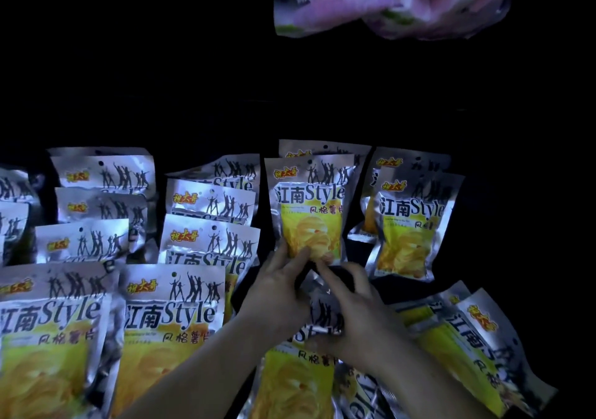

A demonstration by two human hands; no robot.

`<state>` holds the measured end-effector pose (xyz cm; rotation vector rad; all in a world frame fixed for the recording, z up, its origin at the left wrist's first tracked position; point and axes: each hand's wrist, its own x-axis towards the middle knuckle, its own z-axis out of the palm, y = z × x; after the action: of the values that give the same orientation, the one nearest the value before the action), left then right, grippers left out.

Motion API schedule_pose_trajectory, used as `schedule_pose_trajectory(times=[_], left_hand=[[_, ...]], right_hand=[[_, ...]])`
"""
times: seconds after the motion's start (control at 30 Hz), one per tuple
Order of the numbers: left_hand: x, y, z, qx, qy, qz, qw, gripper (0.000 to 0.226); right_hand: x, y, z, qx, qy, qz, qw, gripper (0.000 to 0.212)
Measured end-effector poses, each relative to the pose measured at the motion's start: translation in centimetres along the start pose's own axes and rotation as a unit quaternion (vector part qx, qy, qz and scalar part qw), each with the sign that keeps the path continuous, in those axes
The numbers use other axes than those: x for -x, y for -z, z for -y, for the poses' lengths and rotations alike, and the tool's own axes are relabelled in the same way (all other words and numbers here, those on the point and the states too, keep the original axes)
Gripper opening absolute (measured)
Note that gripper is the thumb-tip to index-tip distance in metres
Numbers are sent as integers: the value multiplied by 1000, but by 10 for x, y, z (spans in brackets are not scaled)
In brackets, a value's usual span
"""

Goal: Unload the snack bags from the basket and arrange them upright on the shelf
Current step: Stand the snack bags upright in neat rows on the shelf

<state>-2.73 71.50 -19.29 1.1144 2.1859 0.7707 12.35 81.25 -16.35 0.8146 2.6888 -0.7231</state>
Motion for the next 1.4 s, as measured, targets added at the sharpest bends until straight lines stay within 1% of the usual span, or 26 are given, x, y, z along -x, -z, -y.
schedule_pose_trajectory(times=[0.13, 0.23, 0.4, 0.6, 0.67, 0.73, 0.8, 0.9, 0.97, 1.07, 1.17, 1.27, 1.33, 1.4], left_hand=[[-1, 4, 3, 66, -24, -15, 997, 78], [-4, 7, 8, 82, -46, -13, 995, 75], [-3, 13, 2, 103, -73, -4, 992, 63], [4, 8, 1, 94, -64, -20, 993, 68], [10, 7, 2, 79, -64, -34, 994, 66], [18, 5, 5, 52, -46, -57, 996, 62], [32, 2, 7, 28, -14, -62, 998, 63], [51, 0, 9, -9, -34, -72, 997, 65], [54, 1, 13, -34, -32, -81, 996, 65], [59, 1, 10, -41, 4, -60, 997, 66], [63, -2, 5, -40, 26, -22, 999, 71], [57, -2, 7, -13, 60, -20, 998, 80], [56, -3, 7, -15, 77, -18, 997, 85], [57, -5, 5, -35, 91, -7, 995, 89]], right_hand=[[0, -2, 1, -9, -10, 15, 1000, 117], [-1, -4, -1, -11, -13, 22, 1000, 117], [0, -7, -2, -3, -24, 7, 1000, 120], [1, -8, -2, -20, -35, -3, 999, 122], [1, -7, -1, -29, -36, -5, 999, 121], [3, -7, 0, -27, -39, -4, 999, 118], [4, -9, 0, -17, -35, -10, 999, 114], [5, -12, -3, -13, -31, -19, 999, 110], [8, -14, -4, -18, -32, -22, 999, 105], [12, -15, -6, -55, -33, -37, 997, 99], [14, -19, -8, -93, -37, -65, 993, 102], [19, -19, -13, -141, -30, -77, 987, 99], [30, -17, -17, -149, -23, -93, 984, 90], [48, -13, -19, -74, -29, -149, 986, 73]])
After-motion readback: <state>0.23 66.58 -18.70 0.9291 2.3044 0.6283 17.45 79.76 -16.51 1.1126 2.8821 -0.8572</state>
